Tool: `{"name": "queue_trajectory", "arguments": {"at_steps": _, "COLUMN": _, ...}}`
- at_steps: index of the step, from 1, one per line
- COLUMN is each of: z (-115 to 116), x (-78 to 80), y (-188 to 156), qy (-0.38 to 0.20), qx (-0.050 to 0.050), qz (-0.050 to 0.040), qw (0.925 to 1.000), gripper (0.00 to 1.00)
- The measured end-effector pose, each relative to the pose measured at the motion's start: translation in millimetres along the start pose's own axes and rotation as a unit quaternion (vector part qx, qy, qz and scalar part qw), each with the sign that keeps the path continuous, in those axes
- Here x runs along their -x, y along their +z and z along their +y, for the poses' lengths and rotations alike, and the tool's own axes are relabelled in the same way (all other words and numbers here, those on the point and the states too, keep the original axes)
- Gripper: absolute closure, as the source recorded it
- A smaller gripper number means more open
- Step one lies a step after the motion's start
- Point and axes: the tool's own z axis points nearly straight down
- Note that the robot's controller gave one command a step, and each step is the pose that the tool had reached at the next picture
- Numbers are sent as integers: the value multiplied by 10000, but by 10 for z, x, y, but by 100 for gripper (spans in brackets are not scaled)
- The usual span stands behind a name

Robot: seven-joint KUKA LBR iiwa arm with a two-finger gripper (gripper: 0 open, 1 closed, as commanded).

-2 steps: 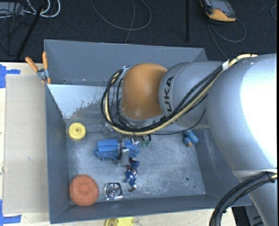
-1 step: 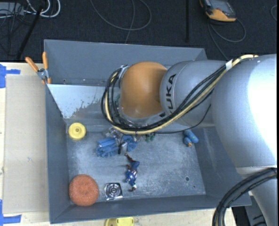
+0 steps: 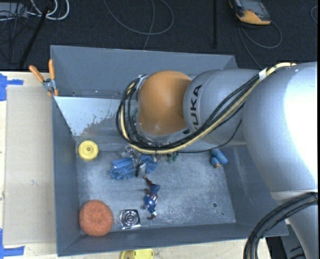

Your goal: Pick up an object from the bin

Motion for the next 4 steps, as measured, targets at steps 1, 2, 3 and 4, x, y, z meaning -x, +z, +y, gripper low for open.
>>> {"name": "queue_trajectory", "arguments": {"at_steps": 1, "z": 6, "x": -14, "y": -31, "qy": 2, "qx": 9, "qz": 27, "qw": 10000, "gripper": 100}}
{"name": "queue_trajectory", "arguments": {"at_steps": 2, "z": 17, "x": -32, "y": -223, "qy": 1, "qx": 20, "qz": 61, "qw": 10000, "gripper": 100}}
{"name": "queue_trajectory", "arguments": {"at_steps": 3, "z": 13, "x": -6, "y": -438, "qy": 1, "qx": 2, "qz": 12, "qw": 10000, "gripper": 100}}
{"name": "queue_trajectory", "arguments": {"at_steps": 4, "z": 12, "x": 8, "y": -544, "qy": 1, "qx": -8, "qz": -15, "qw": 10000, "gripper": 100}}
